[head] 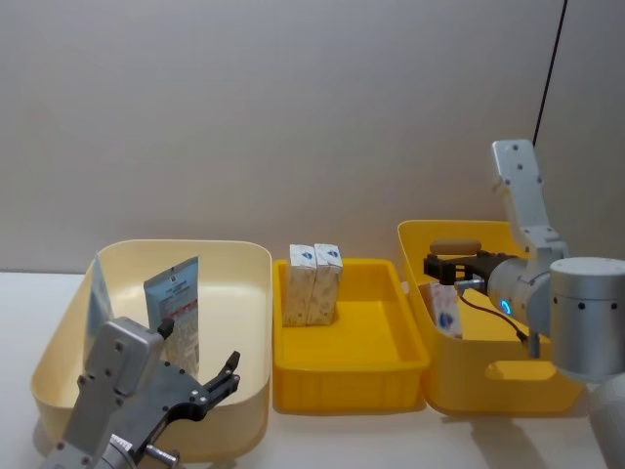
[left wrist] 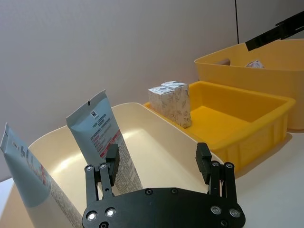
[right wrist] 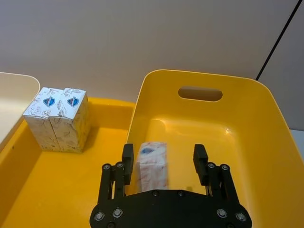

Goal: Bimanual collaborative sorting of washing and personal care products

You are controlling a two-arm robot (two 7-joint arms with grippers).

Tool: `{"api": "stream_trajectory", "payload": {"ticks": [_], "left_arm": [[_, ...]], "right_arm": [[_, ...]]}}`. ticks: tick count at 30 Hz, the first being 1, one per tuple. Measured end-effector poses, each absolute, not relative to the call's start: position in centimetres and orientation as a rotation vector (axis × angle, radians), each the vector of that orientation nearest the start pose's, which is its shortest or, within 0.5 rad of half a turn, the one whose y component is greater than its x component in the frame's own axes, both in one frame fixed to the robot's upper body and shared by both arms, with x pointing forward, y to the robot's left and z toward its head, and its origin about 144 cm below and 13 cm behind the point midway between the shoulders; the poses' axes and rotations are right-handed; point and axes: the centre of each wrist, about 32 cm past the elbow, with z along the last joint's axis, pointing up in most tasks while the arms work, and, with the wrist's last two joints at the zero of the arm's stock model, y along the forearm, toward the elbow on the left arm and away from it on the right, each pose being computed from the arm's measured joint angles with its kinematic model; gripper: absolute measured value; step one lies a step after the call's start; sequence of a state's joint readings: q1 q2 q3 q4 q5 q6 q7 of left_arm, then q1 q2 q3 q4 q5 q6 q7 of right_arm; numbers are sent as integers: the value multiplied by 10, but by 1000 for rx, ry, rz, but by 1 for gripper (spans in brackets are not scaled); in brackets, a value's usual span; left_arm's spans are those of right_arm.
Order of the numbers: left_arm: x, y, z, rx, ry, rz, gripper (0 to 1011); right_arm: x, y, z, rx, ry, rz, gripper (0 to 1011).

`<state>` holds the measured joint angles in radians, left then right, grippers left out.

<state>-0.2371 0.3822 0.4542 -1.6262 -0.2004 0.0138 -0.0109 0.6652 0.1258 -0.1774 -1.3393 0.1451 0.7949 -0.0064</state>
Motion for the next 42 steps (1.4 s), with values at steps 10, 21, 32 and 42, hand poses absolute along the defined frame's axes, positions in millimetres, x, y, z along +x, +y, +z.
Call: {"api": "stream_trajectory", "payload": {"ticks": [10,21,32,42], "left_arm": [[492,198,1205,61,-268,1123,1003],[503,198,1226,21,-311,1112,1002],[507,195,1246,-39,-356,1103,1003],[505,195,1256,-74,-379,1101,1004]], "right_arm": [[614,-217,1327,-368,235,-1444,1001],[615,-215,1324,-367,244,-1442,1001],[616,-215,1323,-366,247,-1441,1001],[616,-215,1323,-366,247,-1441,1001]]}}
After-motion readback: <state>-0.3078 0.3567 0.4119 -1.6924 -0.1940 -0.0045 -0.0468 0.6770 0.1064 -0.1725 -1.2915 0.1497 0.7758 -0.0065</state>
